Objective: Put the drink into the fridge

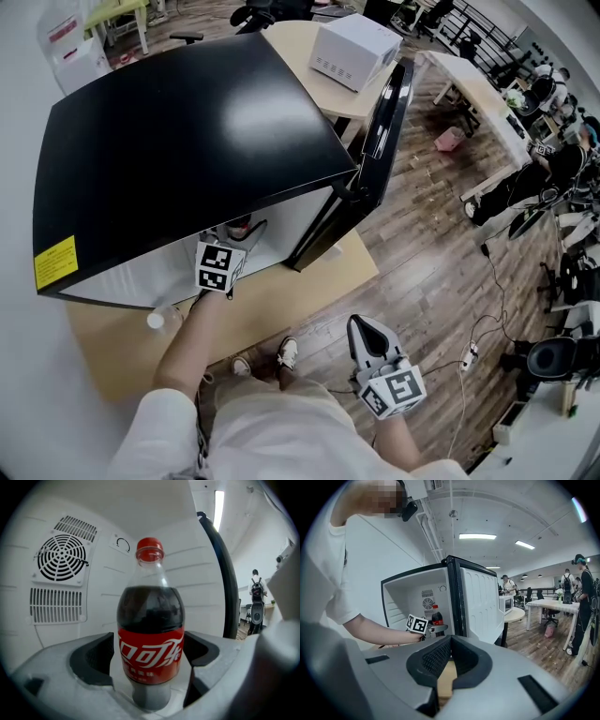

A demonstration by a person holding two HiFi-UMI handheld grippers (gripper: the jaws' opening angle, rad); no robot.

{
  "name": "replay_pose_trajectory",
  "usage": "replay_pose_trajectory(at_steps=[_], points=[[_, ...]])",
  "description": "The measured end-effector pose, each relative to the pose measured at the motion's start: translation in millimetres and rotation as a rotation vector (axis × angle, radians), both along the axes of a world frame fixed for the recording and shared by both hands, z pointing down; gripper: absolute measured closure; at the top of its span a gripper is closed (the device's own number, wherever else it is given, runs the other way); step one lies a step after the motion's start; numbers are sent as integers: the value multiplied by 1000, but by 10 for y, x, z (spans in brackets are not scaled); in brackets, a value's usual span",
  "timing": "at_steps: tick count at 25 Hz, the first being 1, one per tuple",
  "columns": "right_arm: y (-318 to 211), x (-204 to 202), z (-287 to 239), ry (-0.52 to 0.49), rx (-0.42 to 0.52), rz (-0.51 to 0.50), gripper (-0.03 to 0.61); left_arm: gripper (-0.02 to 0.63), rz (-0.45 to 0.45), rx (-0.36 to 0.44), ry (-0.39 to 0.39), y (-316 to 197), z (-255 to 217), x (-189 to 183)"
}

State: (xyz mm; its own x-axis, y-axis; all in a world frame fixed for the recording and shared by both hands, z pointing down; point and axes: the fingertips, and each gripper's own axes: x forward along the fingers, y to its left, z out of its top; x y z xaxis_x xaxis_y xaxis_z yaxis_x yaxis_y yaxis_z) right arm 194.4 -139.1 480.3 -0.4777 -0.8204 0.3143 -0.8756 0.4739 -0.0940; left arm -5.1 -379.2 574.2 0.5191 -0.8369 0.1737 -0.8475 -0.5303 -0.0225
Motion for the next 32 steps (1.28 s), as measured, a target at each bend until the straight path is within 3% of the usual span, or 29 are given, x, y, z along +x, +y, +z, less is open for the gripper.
replay_pose_trajectory(at_steps=[9, 22, 32], points=[[54, -122, -32, -18, 19, -25, 577, 143, -65, 3, 22, 245, -105, -139], [112, -600, -94, -53, 49, -137, 577, 143, -70, -6, 22, 777, -247, -309], [70, -873, -159, -81, 61, -221, 577, 150, -92, 56, 19, 1151, -615, -434]])
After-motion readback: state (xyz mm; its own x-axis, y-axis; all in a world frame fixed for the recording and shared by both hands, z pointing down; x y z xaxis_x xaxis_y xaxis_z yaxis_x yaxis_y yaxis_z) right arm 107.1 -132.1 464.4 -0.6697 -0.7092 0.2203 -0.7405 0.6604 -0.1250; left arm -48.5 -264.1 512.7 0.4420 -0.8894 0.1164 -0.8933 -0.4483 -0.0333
